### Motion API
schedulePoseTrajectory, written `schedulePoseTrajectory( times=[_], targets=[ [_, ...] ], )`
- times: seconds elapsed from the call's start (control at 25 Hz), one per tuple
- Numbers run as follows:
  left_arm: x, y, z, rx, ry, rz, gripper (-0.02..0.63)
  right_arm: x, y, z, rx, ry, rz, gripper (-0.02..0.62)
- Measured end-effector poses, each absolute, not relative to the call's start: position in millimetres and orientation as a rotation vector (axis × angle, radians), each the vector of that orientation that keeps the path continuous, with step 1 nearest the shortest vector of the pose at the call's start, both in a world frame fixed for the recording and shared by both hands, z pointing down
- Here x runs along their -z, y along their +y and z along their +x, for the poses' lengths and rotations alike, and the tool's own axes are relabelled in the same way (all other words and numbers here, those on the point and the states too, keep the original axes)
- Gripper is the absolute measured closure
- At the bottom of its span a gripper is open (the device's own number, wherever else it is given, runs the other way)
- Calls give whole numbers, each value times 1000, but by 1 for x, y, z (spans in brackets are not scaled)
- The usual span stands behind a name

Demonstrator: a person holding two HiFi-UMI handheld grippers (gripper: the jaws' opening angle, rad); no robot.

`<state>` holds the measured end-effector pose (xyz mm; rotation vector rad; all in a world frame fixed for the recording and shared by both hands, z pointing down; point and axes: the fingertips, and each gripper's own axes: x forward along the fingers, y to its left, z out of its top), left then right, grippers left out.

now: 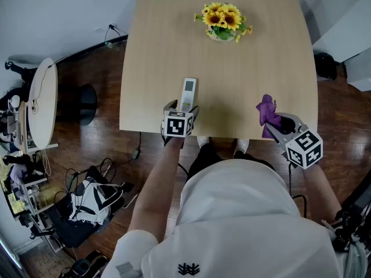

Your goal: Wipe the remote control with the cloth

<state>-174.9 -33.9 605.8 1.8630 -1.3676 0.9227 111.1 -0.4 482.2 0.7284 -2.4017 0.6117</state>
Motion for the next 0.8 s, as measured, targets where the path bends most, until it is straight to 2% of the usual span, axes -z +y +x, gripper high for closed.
schedulePoseTrajectory(
  times=[0.28,0.48,0.56,0.6,0.8],
  targets=[
    [-653,-53,-193,-1029,-1324,1786,229,-475,-24,90,-637,-2378,775,471],
    [-659,-54,-193,-994,-1311,1811,225,-472,-37,77,-642,-2364,809,471],
    [-660,-54,-195,-991,-1322,1830,265,-473,-39,72,-645,-2362,814,471],
    [-662,-53,-196,-1000,-1322,1841,316,-474,-38,69,-647,-2362,813,471],
    [-666,-54,-194,-1050,-1289,1882,325,-472,-42,57,-631,-2369,796,471]
  ],
)
